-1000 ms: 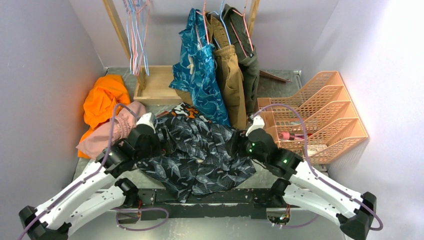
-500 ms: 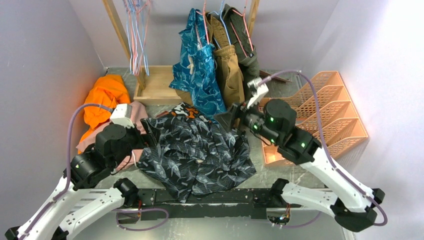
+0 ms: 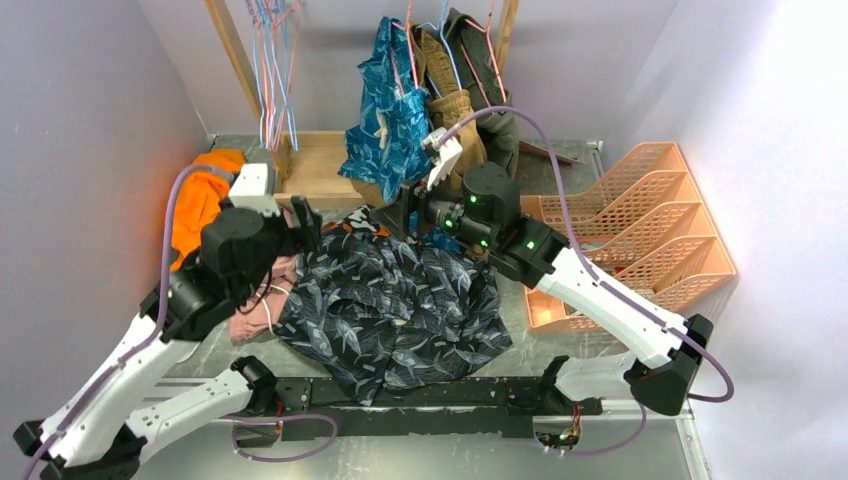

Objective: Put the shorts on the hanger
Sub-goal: Adjust the shorts at the center of the board.

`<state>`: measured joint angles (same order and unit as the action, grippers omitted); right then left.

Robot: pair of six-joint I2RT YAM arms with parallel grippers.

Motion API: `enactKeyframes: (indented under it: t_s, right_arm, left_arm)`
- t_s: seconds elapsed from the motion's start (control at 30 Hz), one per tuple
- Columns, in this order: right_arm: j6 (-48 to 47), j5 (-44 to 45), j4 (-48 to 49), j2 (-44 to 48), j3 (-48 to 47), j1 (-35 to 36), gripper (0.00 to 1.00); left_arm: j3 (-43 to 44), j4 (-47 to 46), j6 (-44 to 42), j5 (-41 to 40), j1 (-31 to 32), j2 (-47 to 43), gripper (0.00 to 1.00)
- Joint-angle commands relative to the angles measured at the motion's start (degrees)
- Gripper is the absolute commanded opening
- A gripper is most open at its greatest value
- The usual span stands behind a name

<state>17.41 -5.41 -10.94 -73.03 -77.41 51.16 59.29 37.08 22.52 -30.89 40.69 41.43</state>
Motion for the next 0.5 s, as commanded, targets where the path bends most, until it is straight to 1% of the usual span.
enactKeyframes:
  t_s: [0.0, 0.07, 0.17, 0.3, 0.47]
  right_arm:
    - [-1.37, 0.90, 2.63, 4.84, 5.00, 0.36, 0.64]
    - [-1.26, 1.56, 1.22, 6.74, 6.90, 0.35, 0.64]
    - [-1.30, 2.10, -1.27, 9.83, 9.17, 0.36, 0.64]
    - [-0.79, 2.47, -3.38, 13.61, 12.89, 0.35, 0.64]
    - [1.24, 2.12, -3.67, 17.05, 18.52, 0.37, 0.64]
  left_arm:
    - [14.01, -0.27, -3.27, -2.30, -0.42, 10.26, 0.93]
    - [21.14, 2.13, -3.39, -0.26, -0.81, 15.79, 0.90]
    - [28.12, 1.95, -3.17, 4.22, -2.41, 21.20, 0.88]
    - [33.06, 1.99, -2.06, 8.55, -5.47, 27.05, 0.84]
    - [36.77, 2.17, 2.09, 9.71, -10.01, 30.32, 0.80]
